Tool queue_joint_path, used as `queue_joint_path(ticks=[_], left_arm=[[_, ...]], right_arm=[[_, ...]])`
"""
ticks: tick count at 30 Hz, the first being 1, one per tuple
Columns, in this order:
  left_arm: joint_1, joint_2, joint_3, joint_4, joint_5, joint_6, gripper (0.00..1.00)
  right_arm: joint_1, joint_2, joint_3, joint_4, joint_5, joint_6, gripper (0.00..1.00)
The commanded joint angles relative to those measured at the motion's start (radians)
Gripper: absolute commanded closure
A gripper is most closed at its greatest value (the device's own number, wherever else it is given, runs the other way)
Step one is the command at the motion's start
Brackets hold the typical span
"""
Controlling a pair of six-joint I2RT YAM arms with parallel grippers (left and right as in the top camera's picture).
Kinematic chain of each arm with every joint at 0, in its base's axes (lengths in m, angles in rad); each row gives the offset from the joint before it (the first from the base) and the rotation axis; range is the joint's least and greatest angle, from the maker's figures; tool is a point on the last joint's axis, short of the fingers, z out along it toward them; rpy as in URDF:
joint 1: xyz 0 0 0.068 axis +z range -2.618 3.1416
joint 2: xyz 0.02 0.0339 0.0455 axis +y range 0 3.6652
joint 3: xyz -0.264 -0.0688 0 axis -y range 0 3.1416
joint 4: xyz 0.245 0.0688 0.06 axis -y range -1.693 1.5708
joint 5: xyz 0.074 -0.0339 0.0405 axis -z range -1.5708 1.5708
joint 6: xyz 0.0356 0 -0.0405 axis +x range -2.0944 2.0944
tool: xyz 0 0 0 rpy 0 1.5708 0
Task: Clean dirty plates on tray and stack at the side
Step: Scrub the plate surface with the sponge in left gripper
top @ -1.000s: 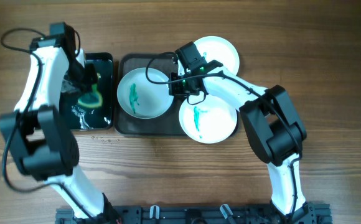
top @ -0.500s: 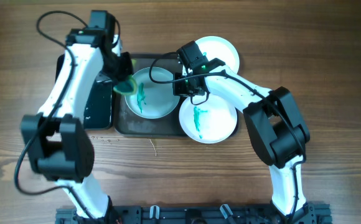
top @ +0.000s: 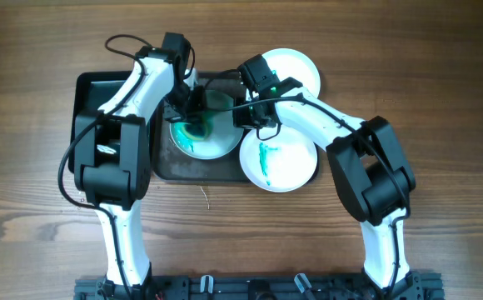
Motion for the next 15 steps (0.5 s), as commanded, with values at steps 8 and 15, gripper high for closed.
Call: queue_joint_path(ticks=[8, 15], left_arm=[[0.029, -0.003, -0.018, -0.103, -0.191, -0.181, 0.96], [0.011, -0.010, -0.027, -0.156, -0.339, -0.298, 0.96]], right_arm=[[0.000, -0.017, 0.003, 0.002, -0.006, 0.003, 0.96], [-0.016, -0.007, 0.003, -0.003, -0.056, 0.017, 0.96]])
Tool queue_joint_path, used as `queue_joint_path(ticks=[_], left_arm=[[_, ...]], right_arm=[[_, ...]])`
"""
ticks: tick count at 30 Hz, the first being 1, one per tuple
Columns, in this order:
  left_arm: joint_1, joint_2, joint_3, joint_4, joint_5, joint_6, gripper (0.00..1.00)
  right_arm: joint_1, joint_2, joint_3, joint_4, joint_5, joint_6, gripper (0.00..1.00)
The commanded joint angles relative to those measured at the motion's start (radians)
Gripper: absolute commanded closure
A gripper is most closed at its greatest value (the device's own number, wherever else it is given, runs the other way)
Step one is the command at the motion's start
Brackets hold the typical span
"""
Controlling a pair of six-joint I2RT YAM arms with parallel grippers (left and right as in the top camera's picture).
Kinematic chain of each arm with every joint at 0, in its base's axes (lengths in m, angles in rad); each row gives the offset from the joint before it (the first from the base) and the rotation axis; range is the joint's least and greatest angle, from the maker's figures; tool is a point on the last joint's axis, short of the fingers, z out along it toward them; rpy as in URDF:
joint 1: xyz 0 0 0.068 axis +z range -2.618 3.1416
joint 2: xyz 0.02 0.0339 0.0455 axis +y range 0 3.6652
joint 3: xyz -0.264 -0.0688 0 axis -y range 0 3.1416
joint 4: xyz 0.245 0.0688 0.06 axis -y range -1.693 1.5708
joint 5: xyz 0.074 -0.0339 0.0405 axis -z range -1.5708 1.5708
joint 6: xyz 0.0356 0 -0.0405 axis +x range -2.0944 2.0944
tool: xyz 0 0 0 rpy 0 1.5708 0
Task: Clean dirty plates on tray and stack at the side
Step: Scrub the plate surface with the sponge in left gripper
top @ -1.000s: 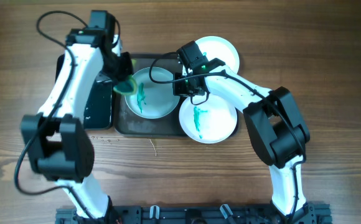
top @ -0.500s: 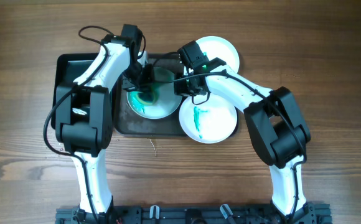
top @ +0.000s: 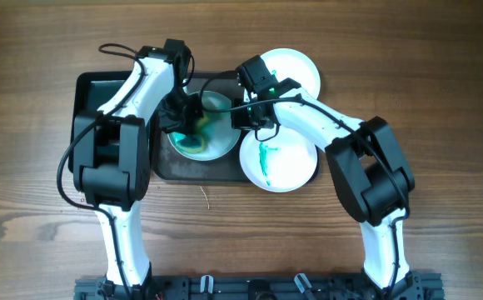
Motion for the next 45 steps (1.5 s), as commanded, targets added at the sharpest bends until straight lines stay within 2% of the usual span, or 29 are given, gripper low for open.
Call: queue_joint_path(ticks=[1, 3, 6, 8, 10, 11, 12, 15, 17, 20, 22, 24, 27, 30, 33, 35, 41, 43, 45], left_arm=[[0.004, 0.000, -0.026, -0.015, -0.210, -0.115, 0.96], [0.004, 0.000, -0.026, -0.023, -0.266, -0.152, 0.96], [0.001, 0.000, -0.026, -0.012, -0.230, -0.139, 0.96], [-0.011, 0.000, -0.026, 0.024, -0.017, 0.047, 0.96], [-0.021, 0.000, -0.026, 0.048, 0.276, 0.287, 0.96], [-0.024, 0.000, -0.026, 0.051, 0.378, 0.368, 0.96], [-0.023, 0.000, -0.026, 0.057, 0.410, 0.388, 0.96], [-0.015, 0.000, -0.024, 0.130, 0.405, 0.362, 0.96], [-0.009, 0.000, -0.020, 0.187, 0.327, 0.257, 0.96], [-0.007, 0.000, -0.006, 0.234, 0.006, 0.020, 0.96], [-0.014, 0.000, -0.004, 0.195, -0.306, -0.168, 0.96], [-0.019, 0.000, -0.004, 0.162, -0.414, -0.222, 0.96], [-0.022, 0.000, -0.004, 0.137, -0.390, -0.216, 0.96], [-0.025, 0.000, -0.005, 0.127, -0.060, -0.016, 0.96], [-0.025, 0.000, -0.005, 0.127, 0.356, 0.246, 0.96], [-0.026, 0.000, -0.005, 0.136, 0.476, 0.345, 0.96], [-0.028, 0.000, -0.005, 0.284, 0.456, 0.351, 0.96], [-0.028, 0.000, -0.005, 0.310, 0.247, 0.249, 0.96], [-0.028, 0.000, -0.005, 0.285, -0.074, 0.087, 0.96]], right_arm=[[-0.029, -0.005, 0.002, -0.006, -0.041, 0.021, 0.96], [-0.045, -0.004, -0.011, -0.001, -0.065, 0.030, 0.96], [-0.048, -0.004, -0.014, 0.003, -0.079, 0.029, 0.96], [-0.048, -0.004, -0.014, 0.004, -0.079, 0.030, 0.96], [-0.048, -0.004, -0.014, 0.004, -0.079, 0.029, 0.96], [-0.048, -0.004, -0.014, 0.004, -0.079, 0.029, 0.96], [-0.048, -0.004, -0.014, 0.003, -0.079, 0.029, 0.96], [-0.048, -0.004, -0.014, 0.004, -0.079, 0.030, 0.96], [-0.048, -0.004, -0.014, 0.004, -0.079, 0.029, 0.96], [-0.048, -0.004, -0.014, 0.004, -0.079, 0.029, 0.96], [-0.048, -0.004, -0.014, 0.003, -0.078, 0.029, 0.96], [-0.048, -0.004, -0.014, 0.003, -0.078, 0.029, 0.96], [-0.048, -0.003, -0.014, 0.006, -0.078, 0.029, 0.96], [-0.048, -0.003, -0.014, 0.005, -0.079, 0.029, 0.96], [-0.048, -0.003, -0.014, 0.005, -0.080, 0.029, 0.96], [-0.048, -0.003, -0.014, 0.006, -0.083, 0.029, 0.96], [-0.047, -0.003, -0.014, 0.005, -0.083, 0.018, 0.96], [-0.047, -0.003, -0.014, 0.005, -0.083, 0.019, 0.96], [-0.047, -0.003, -0.014, 0.005, -0.083, 0.019, 0.96]])
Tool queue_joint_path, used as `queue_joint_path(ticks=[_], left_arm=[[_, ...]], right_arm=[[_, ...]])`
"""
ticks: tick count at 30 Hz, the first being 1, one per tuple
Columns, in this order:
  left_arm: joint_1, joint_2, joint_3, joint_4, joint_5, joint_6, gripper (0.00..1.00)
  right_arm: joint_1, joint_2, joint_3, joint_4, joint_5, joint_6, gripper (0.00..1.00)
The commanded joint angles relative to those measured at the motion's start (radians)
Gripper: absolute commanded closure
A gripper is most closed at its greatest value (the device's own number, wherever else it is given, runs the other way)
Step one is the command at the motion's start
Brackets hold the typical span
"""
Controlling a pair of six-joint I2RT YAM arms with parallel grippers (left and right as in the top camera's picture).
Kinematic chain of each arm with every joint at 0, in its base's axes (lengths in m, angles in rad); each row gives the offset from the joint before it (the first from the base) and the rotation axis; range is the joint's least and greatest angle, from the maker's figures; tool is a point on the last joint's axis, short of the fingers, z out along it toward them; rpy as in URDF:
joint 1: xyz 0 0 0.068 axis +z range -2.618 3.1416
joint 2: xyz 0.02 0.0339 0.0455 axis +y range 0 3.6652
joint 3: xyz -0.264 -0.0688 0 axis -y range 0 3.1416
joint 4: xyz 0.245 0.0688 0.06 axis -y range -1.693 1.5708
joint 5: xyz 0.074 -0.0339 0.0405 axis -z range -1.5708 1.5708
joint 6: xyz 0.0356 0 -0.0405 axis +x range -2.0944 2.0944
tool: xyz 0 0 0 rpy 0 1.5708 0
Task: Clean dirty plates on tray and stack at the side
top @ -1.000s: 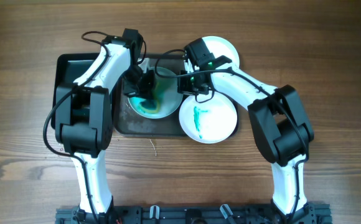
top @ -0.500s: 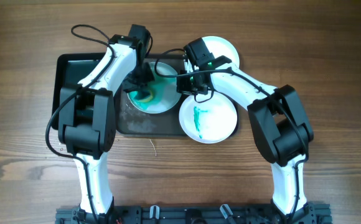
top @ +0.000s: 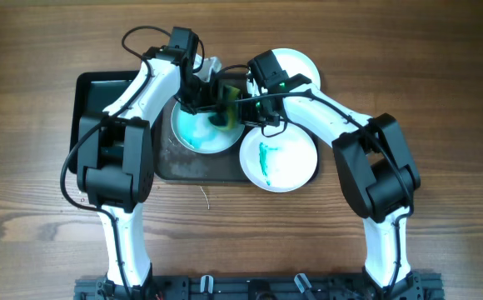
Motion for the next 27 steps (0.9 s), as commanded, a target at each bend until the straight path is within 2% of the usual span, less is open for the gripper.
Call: queue_joint_path(ticks=[1, 4, 6, 8, 10, 14, 16, 17, 22, 24, 25, 27], left_arm=[[0.005, 0.009, -0.002, -0.041, -0.517, -0.245, 0.96], [0.005, 0.009, -0.002, -0.127, -0.778, -0.390, 0.96], [0.005, 0.009, -0.002, -0.173, -0.809, -0.409, 0.96], [0.002, 0.009, -0.002, -0.233, -0.763, -0.407, 0.96], [-0.001, 0.009, -0.002, -0.279, -0.660, -0.379, 0.96], [-0.003, 0.009, -0.002, -0.295, -0.120, -0.044, 0.96], [-0.003, 0.009, -0.002, -0.284, 0.032, 0.006, 0.96], [-0.003, 0.009, -0.002, -0.276, 0.053, 0.006, 0.96], [0.008, 0.009, -0.002, -0.135, 0.024, -0.019, 0.96], [0.025, 0.009, -0.002, -0.060, -0.105, -0.084, 0.96], [0.037, 0.009, -0.002, -0.031, -0.228, -0.142, 0.96], [0.059, 0.006, 0.022, -0.047, -0.405, -0.207, 0.96]], right_arm=[[0.004, -0.003, -0.008, 0.002, -0.005, -0.011, 0.96], [0.004, -0.003, -0.008, 0.002, -0.005, -0.010, 0.96], [0.004, -0.003, -0.008, 0.003, -0.005, -0.010, 0.96], [0.004, -0.003, -0.007, 0.003, -0.005, -0.010, 0.96], [0.004, -0.003, -0.008, 0.003, -0.006, -0.010, 0.96], [0.004, -0.003, -0.008, 0.002, -0.013, -0.010, 0.96], [0.004, -0.003, -0.008, -0.005, -0.036, -0.011, 0.96], [0.004, -0.003, -0.007, -0.011, -0.040, -0.011, 0.96], [0.004, -0.003, -0.008, -0.020, -0.057, -0.023, 0.96], [0.004, -0.003, -0.007, -0.024, -0.057, -0.023, 0.96], [0.004, -0.003, -0.008, -0.024, -0.056, -0.023, 0.96], [0.004, -0.003, -0.007, -0.027, -0.053, -0.023, 0.96]])
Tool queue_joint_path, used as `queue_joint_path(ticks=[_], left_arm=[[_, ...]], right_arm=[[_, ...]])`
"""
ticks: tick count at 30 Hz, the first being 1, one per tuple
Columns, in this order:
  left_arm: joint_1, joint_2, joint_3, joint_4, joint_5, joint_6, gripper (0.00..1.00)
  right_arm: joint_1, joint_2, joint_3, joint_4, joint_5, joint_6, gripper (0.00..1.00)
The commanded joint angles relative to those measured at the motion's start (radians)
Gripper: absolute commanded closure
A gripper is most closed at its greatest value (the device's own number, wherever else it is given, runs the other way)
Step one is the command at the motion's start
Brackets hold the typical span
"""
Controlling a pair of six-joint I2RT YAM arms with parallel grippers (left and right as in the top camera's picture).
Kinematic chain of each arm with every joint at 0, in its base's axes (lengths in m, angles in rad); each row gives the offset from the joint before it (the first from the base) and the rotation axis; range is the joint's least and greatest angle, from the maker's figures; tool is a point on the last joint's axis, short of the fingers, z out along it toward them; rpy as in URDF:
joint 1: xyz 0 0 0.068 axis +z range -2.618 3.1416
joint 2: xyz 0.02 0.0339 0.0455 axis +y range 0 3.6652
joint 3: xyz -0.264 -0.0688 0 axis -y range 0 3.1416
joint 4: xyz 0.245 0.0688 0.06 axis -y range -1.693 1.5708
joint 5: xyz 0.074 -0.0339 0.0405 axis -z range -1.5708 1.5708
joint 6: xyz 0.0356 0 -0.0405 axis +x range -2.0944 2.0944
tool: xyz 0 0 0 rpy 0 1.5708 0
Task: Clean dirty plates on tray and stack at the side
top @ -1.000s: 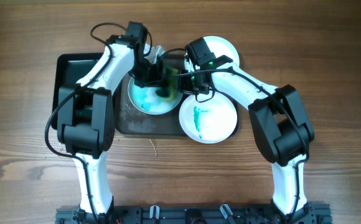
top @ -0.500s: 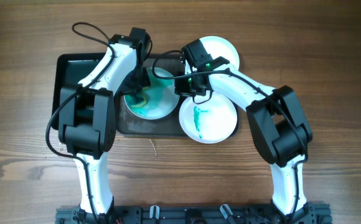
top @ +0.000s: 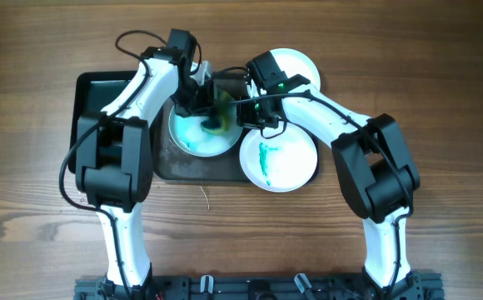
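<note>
A white plate (top: 193, 140) smeared pale teal lies on the black tray (top: 108, 92). My left gripper (top: 211, 113) reaches over its far right part, shut on a yellow-green sponge (top: 217, 124) that presses on the plate. My right gripper (top: 241, 112) sits at that plate's right rim and looks shut on it. A second white plate (top: 283, 158) with a green streak rests at the tray's right edge, half on the table. A clean white plate (top: 300, 65) lies behind it on the table.
The tray's left half (top: 100, 125) is bare black. Both arms cross over the tray's back edge, with cables looping above them. Wooden table (top: 441, 83) surrounds the tray on all sides.
The sponge has shifted a little toward the plate's middle from its far right rim. The plate sits slightly further left and nearer. Its teal film looks paler.
At first the sponge sat on a dark teal blot left of the plate's middle, the right gripper at the rim. Then it was at the plate's left side. Later it stood at the far right rim, the blot spread into a pale film, paler again now.
</note>
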Motion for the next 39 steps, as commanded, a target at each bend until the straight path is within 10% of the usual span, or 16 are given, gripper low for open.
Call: queue_joint_path(ticks=[1, 12, 18, 39], left_arm=[[0.052, 0.003, 0.040, -0.035, -0.330, -0.125, 0.96], [0.150, -0.135, 0.346, -0.499, -0.418, -0.177, 0.96], [0.222, -0.194, 0.347, -0.516, -0.197, -0.035, 0.96], [0.257, -0.193, 0.347, -0.492, -0.197, -0.036, 0.96]], right_arm=[[-0.001, -0.003, -0.007, -0.011, -0.019, -0.017, 0.96], [0.095, -0.154, 0.002, -0.082, 0.231, -0.025, 0.96], [0.125, -0.285, 0.004, -0.132, 0.375, -0.044, 0.96], [0.471, -0.367, 0.069, -0.080, 1.580, -0.410, 0.96]])
